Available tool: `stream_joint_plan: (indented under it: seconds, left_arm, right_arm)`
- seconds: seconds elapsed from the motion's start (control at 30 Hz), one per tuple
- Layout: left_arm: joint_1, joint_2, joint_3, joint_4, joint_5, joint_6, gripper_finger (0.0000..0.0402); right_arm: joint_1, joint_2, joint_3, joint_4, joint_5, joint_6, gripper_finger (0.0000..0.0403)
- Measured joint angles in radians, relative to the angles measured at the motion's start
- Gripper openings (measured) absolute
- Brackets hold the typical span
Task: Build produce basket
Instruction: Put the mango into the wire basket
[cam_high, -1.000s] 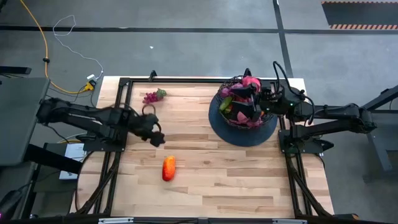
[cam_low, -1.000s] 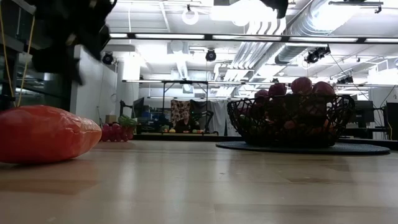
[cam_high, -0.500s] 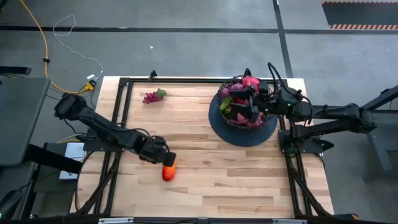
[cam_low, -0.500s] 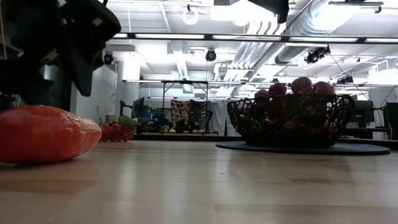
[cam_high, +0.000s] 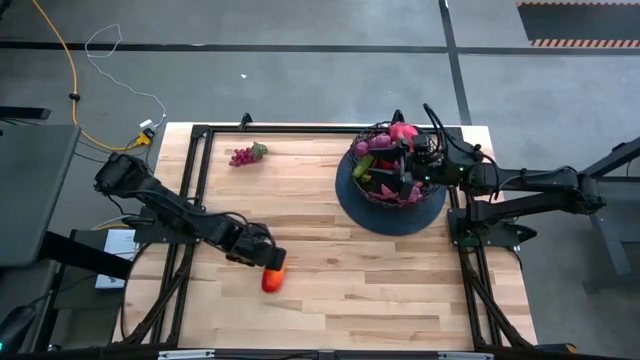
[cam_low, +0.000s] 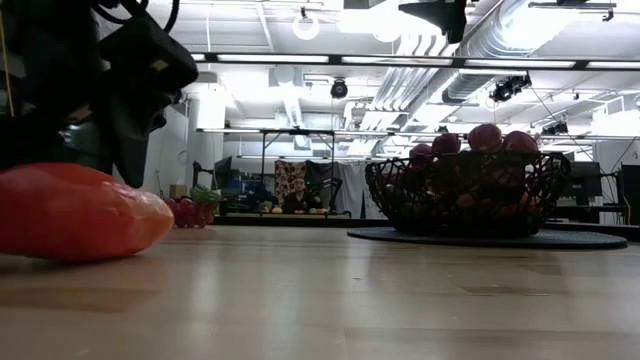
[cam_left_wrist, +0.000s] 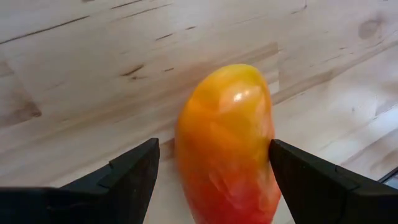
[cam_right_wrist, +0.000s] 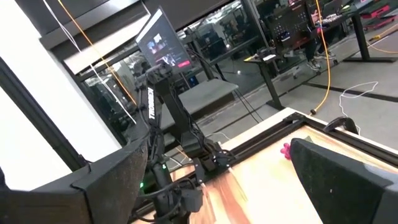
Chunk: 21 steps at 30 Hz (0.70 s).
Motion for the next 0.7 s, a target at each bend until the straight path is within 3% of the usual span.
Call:
stream_joint_plan:
  seconds: [0.4, 0.7]
  left_arm:
    - [0.001, 0.142, 0.003, 0.129, 0.058, 0.034, 0.029]
    - [0.009, 0.113, -0.002, 0.127, 0.068, 0.13, 0.0275]
  right_arm:
    - [0.0, 0.0, 0.0, -0.004, 0.0, -0.006, 0.0383]
    - [0.0, 0.0, 0.0, -0.012, 0.0, -0.006, 0.0383]
